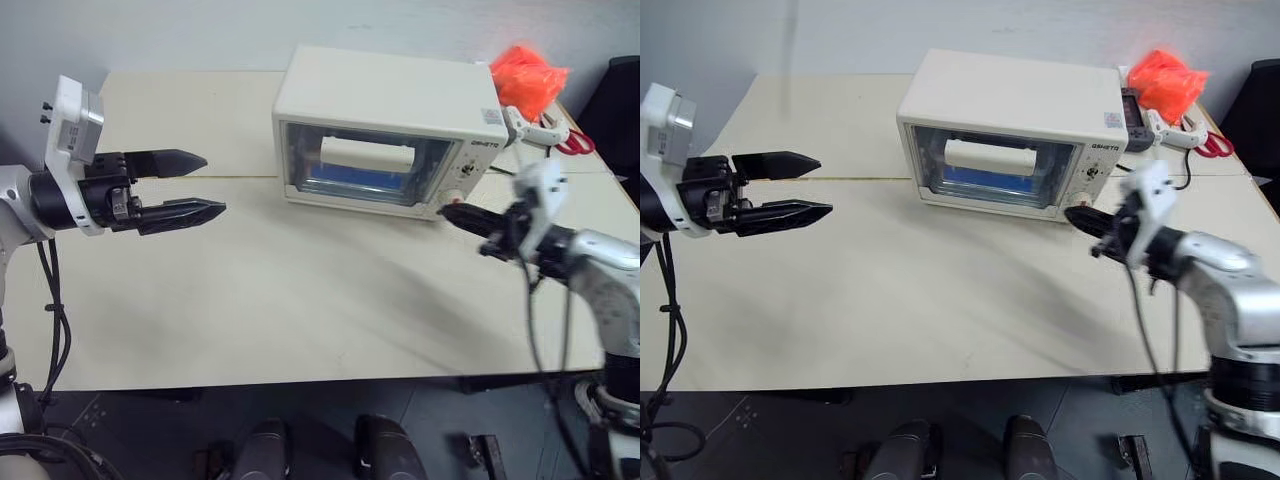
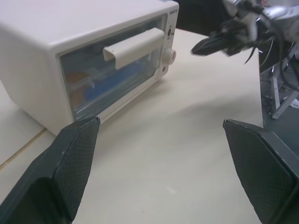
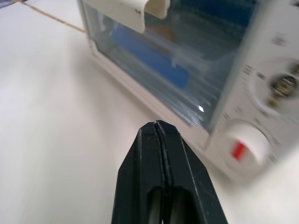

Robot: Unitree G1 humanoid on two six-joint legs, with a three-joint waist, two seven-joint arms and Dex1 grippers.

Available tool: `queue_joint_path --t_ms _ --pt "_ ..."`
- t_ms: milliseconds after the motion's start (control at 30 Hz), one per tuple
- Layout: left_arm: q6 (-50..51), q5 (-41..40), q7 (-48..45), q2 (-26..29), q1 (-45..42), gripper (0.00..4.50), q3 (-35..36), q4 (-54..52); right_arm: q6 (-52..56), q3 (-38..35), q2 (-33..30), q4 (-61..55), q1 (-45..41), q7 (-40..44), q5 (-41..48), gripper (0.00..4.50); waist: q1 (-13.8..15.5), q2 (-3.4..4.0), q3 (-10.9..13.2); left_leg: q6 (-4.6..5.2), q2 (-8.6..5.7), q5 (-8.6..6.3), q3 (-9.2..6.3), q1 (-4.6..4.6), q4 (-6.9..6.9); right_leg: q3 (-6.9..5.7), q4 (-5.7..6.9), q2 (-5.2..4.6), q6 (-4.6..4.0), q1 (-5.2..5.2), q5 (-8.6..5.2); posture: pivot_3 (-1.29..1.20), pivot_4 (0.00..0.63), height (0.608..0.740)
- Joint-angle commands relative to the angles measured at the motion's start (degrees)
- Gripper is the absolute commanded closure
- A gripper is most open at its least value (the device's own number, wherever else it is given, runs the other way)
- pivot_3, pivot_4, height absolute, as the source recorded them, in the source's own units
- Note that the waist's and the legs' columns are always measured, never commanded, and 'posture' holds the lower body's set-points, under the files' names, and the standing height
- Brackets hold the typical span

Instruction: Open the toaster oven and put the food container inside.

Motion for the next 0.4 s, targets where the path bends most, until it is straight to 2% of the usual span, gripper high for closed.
queue_joint_path --t_ms 33,167,300,400 --pt "-2.4 1.2 -0.8 2.0 0.4 0.00 1.4 0.6 4.4 -8.8 -9.1 0.1 3.3 10.3 6.7 3.61 0.0 0.01 0.0 -0.01 0.02 0.00 0.07 0.00 0.00 0.00 -0.02 0.01 0.00 0.00 0.00 0.00 0.150 0.740" --pt "-3.5 1.7 -1.8 2.8 0.2 0.00 1.5 2.2 3.5 -12.3 -16.0 4.6 4.5 14.9 6.3 2.21 -0.4 0.02 0.0 -0.01 0.10 0.00 0.25 0.18 -0.01 0.13 0.02 0.02 0.00 0.01 0.00 0.00 0.150 0.740" --pt "-4.8 2.3 -2.6 3.4 -0.3 0.00 1.4 3.5 -0.8 -12.7 -18.7 10.6 3.4 16.4 3.5 0.83 -0.2 0.01 0.0 -0.01 0.11 0.00 0.31 0.19 -0.01 0.15 0.02 0.00 -0.01 0.01 0.00 0.00 0.150 0.740" --pt "-6.3 3.4 -2.7 3.5 -0.5 0.00 0.9 4.1 -3.1 -12.4 -18.6 12.5 2.7 17.0 2.8 0.83 -0.2 0.01 0.0 0.00 0.11 0.00 0.40 0.15 -0.01 0.15 0.01 -0.03 0.00 0.00 0.00 0.00 0.150 0.740"
